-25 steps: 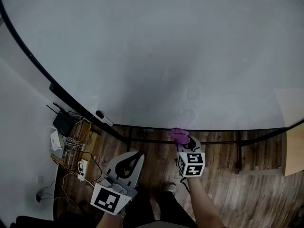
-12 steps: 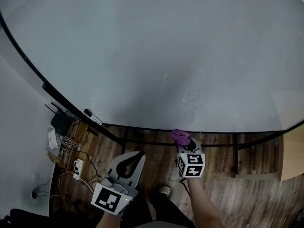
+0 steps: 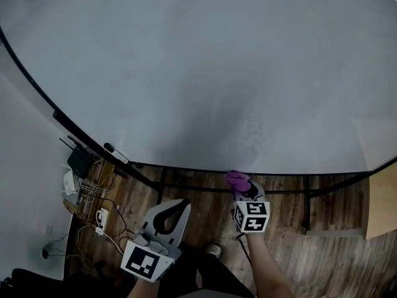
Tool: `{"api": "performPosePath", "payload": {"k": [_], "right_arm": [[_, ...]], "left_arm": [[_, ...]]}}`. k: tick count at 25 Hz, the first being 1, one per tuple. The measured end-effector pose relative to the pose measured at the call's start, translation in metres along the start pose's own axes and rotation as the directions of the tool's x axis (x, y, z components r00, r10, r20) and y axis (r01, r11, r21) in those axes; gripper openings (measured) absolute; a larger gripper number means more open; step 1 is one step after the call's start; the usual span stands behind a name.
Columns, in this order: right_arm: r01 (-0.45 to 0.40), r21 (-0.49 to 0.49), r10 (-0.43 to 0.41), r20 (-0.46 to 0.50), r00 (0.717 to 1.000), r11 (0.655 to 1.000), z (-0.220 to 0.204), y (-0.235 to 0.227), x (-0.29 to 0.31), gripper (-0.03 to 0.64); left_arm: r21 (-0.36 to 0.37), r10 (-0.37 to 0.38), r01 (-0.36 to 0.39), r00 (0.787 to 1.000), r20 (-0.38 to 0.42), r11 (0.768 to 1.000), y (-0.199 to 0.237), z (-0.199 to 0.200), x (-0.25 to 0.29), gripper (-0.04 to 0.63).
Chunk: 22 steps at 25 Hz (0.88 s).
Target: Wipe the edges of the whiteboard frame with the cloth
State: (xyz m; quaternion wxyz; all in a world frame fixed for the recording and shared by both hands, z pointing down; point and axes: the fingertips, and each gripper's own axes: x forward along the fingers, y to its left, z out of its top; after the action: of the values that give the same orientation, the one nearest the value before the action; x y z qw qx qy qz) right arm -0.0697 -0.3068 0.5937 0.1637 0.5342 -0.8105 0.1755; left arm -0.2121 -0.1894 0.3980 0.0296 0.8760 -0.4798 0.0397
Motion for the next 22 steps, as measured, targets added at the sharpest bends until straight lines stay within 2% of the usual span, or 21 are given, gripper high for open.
{"api": "performPosePath", "payload": {"k": [5, 12, 17, 22], "right_arm": [[0.003, 0.012, -0.003, 0.002, 1.0, 1.0, -0.001, 0.002, 0.002, 0.098], [0.028, 0.026, -0.028, -0.003, 1.0, 0.999, 0.0, 0.001, -0.001, 0.098], [0.054, 0.027, -0.053, -0.016, 0.998, 0.998, 0.002, 0.0, -0.003, 0.098], [0.092, 0.025, -0.091, -0.031, 0.995, 0.995, 0.002, 0.002, -0.003, 0.098]], "left_arm": [[0.001, -0.012, 0.012, 1.0, -0.008, 1.0, 0.002, 0.0, 0.004, 0.017], [0.013, -0.088, 0.088, 0.996, -0.01, 0.996, 0.0, 0.002, 0.02, 0.017], [0.027, -0.144, 0.144, 0.99, 0.006, 0.989, -0.001, 0.008, 0.034, 0.017], [0.011, -0.162, 0.162, 0.986, 0.032, 0.987, 0.013, 0.008, 0.036, 0.017]]}}
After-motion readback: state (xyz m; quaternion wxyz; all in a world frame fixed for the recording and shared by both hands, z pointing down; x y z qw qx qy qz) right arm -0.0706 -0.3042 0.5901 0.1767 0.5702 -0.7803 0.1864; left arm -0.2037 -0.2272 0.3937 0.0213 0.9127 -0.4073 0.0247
